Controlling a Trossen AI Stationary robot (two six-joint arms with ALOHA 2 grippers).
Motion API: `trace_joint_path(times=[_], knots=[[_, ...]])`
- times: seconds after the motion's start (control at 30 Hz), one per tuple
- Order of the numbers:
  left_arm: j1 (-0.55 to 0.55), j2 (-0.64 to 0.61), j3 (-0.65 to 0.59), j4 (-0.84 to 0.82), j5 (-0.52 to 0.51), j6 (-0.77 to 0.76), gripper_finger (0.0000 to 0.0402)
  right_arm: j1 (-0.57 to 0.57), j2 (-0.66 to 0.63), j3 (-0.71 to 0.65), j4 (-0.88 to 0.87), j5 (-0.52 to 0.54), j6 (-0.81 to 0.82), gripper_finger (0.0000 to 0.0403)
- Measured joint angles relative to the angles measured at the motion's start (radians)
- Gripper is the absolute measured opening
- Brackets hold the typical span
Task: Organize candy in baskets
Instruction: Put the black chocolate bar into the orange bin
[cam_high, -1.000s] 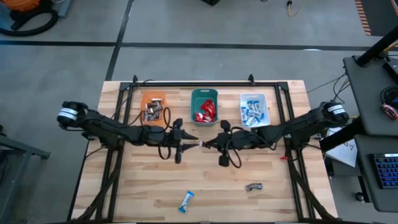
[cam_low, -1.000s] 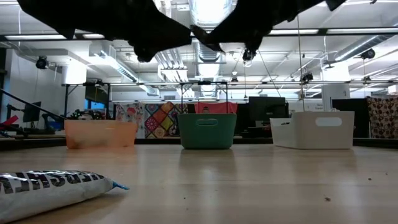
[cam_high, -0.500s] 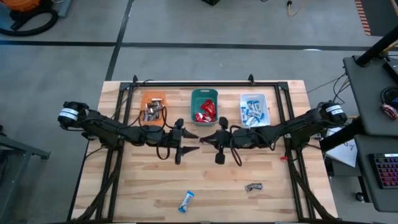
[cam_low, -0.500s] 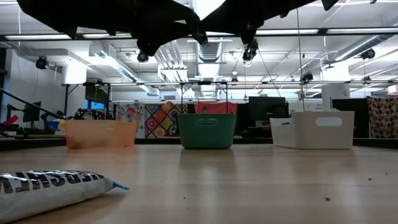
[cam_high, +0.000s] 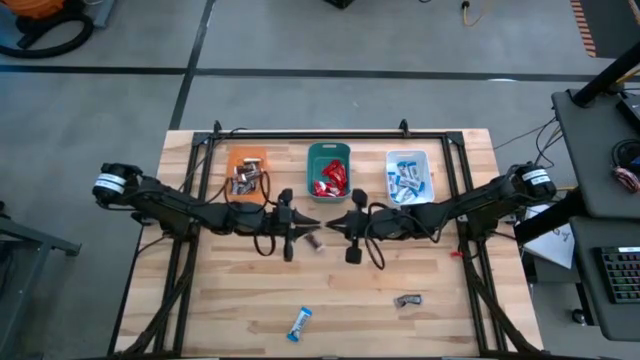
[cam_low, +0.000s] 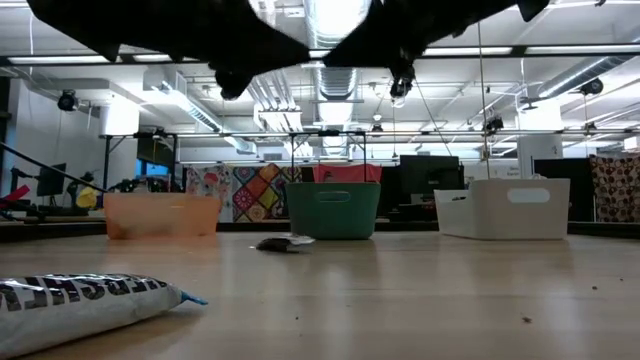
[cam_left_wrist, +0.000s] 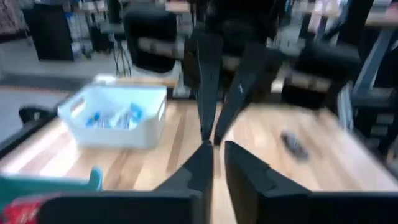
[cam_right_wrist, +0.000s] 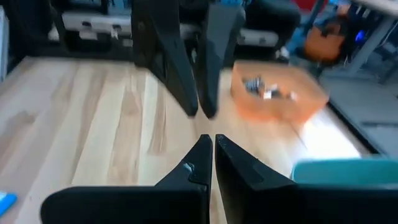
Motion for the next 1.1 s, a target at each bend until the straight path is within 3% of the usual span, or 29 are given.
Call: trace_joint_path(times=[0.13,0.27,0.47,0.9,1.1], knots=[[0.0,-0.019,0.0,-0.164,0.01,0.006,0.0004,-0.012,-0.001,0.0,-0.134,-0.002,0.088,0.0012],[-0.003,-0.015,0.0,-0.308,0.024,0.002,0.0012,-0.02,-0.001,0.0,-0.278,0.0,0.16,0.0012],[-0.001,0.01,0.0,-0.465,0.063,0.043,0.0034,-0.019,-0.001,0.0,-0.3,-0.002,0.173,0.0012],[0.062,0.214,0.002,-0.355,0.203,0.22,0.019,-0.019,-0.001,0.0,-0.292,-0.012,0.15,0.0013],[0.088,0.307,0.007,-0.248,0.272,0.244,0.0207,-0.019,-0.002,0.0,-0.294,-0.02,0.161,0.0013]])
